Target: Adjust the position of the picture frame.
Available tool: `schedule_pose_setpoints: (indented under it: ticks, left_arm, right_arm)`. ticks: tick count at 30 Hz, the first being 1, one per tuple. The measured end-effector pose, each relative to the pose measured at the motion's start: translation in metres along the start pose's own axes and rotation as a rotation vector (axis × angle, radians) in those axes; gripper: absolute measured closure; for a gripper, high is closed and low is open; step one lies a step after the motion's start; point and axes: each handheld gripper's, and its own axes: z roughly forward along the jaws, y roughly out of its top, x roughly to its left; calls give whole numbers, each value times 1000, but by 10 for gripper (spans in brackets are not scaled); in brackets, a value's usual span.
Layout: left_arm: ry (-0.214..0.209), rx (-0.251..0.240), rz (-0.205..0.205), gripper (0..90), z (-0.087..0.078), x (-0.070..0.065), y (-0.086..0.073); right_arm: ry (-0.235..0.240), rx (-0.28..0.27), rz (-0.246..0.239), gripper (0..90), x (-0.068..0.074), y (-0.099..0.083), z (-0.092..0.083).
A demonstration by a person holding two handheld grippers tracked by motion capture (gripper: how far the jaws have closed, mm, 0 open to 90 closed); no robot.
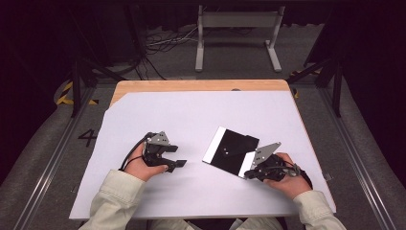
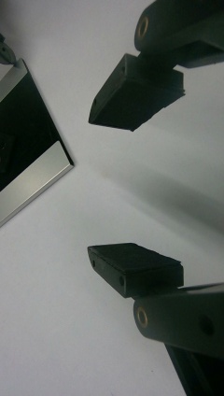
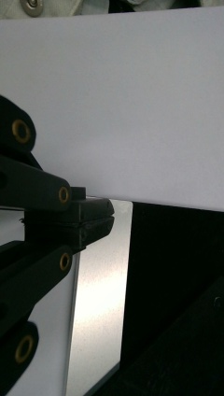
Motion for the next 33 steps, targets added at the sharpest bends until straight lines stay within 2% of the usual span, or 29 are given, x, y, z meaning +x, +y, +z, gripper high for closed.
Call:
schedule_pose_setpoints:
  ticks: [4,14,21,24,28,31,32,33]
  left_arm:
    - [-4,1,-13,323,1,0,0]
    - [2,3,-14,319,2,2,-1]
    - [8,0,-26,319,0,3,-5]
    - [10,-4,-31,317,-2,5,-6]
    - [21,-8,-45,308,-5,8,-10]
    - [22,-8,-60,303,-6,9,-12]
    - [22,-8,-60,303,-6,9,-12]
    - [25,-8,-53,303,-6,10,-12]
  right_arm:
    - [11,-30,12,900,-2,5,6]
    - [-5,-26,-10,900,-2,33,27]
    - [1,-27,-3,900,-6,35,28]
    - [-16,-61,27,900,-17,36,20]
    - [-91,-81,79,900,-36,37,0]
    - [-150,-104,147,900,-56,33,-14]
    - [-164,-111,163,900,-62,32,-17]
    - [-164,-111,163,900,-62,32,-17]
